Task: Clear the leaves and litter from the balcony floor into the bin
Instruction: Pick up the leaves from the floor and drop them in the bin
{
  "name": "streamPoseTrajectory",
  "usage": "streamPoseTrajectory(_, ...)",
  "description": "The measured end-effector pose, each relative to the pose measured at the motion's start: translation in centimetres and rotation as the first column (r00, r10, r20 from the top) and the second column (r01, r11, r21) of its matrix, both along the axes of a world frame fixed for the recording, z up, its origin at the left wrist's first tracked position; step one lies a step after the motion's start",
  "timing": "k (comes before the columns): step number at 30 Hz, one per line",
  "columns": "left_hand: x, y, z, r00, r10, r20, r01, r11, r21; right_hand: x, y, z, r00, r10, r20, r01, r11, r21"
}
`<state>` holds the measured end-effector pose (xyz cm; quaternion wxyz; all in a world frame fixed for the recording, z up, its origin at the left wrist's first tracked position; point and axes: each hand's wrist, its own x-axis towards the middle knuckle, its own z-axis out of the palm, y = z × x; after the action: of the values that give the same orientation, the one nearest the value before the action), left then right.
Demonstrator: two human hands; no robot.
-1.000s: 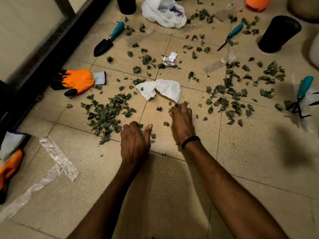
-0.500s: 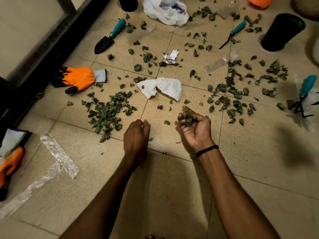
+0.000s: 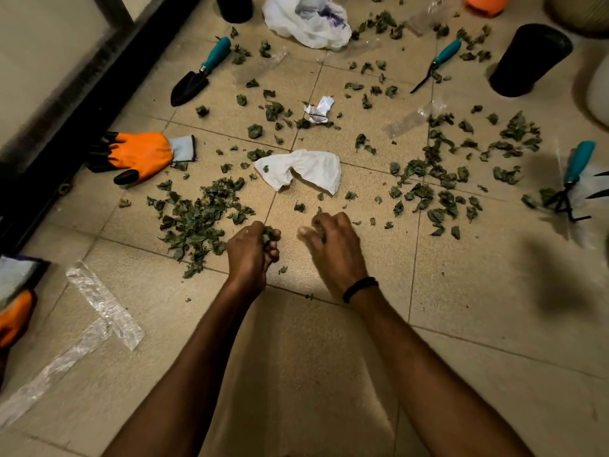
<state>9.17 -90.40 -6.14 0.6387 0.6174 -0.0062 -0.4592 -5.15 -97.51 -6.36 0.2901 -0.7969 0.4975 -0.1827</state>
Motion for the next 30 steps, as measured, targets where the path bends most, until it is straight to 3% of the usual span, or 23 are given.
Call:
streamPoseTrajectory(2,-0.6,-0.7,0.0,0.953,-0.075,0.295,0.061,0.997,0.056,0.7,0.7,-2.0,0.970,0.096,-0.224,-0.138,0.974,-0.180)
streamPoseTrajectory(3,-0.7,-1.2,0.0,0.875,-0.140,0.464,0.099,0.989,0.111,0.7,0.7,-2.6,0.960,0.092,-0.265,-0.152,0.964,-0.217)
streamPoseTrajectory(6,-0.5,-3.2,-0.1,0.449,-0.333,0.829,0.162,0.943,0.291,0.3,0.0,-2.5,0.993,0.001,-0.120,-0.024,0.982,-0.190)
streamPoseTrajectory(8,-0.6,-4.6,-0.8,0.204,-0.386,0.899,0.187,0.917,0.352,-0.2,-0.9,-1.5,0.986,-0.157,0.058,0.161,0.984,-0.079)
streamPoseTrajectory(9,-0.7,-5.2,-1.3,0.125,-0.420,0.899,0.190,0.899,0.394,-0.5,-1.4,-1.1,0.965,-0.239,0.103,0.245,0.968,-0.052)
streamPoseTrajectory(12,-1.2,-6.0,-2.6,0.008,-0.505,0.863,0.188,0.849,0.495,-1.5,-3.3,0.0,0.921,-0.365,0.134,0.378,0.921,-0.093)
streamPoseTrajectory(15,-1.6,-5.9,-3.2,-0.074,-0.507,0.859,0.183,0.840,0.511,-1.7,-5.9,-0.2,0.927,-0.361,0.102,0.373,0.912,-0.170)
streamPoseTrajectory(18,-1.8,-5.7,-2.9,-0.056,-0.502,0.863,0.180,0.845,0.503,-1.1,-7.7,-1.7,0.958,-0.286,-0.001,0.278,0.934,-0.224)
streamPoseTrajectory(23,-1.4,-4.6,-2.2,0.255,-0.365,0.895,0.188,0.927,0.324,-1.1,-7.2,-3.2,0.978,-0.159,-0.138,0.111,0.945,-0.308)
streamPoseTrajectory(26,-1.1,-4.2,-1.8,0.411,-0.285,0.866,0.132,0.959,0.253,-1.1,-6.5,-3.4,0.991,-0.099,-0.095,0.062,0.941,-0.332)
streamPoseTrajectory(28,-1.4,-4.4,-1.6,0.444,-0.271,0.854,0.128,0.962,0.240,-1.0,-6.0,-3.4,0.991,-0.113,-0.071,0.082,0.934,-0.348)
streamPoseTrajectory(30,-2.0,-4.7,-1.4,0.418,-0.308,0.855,0.171,0.951,0.259,-0.8,-5.6,-3.4,0.982,-0.171,-0.081,0.133,0.928,-0.347)
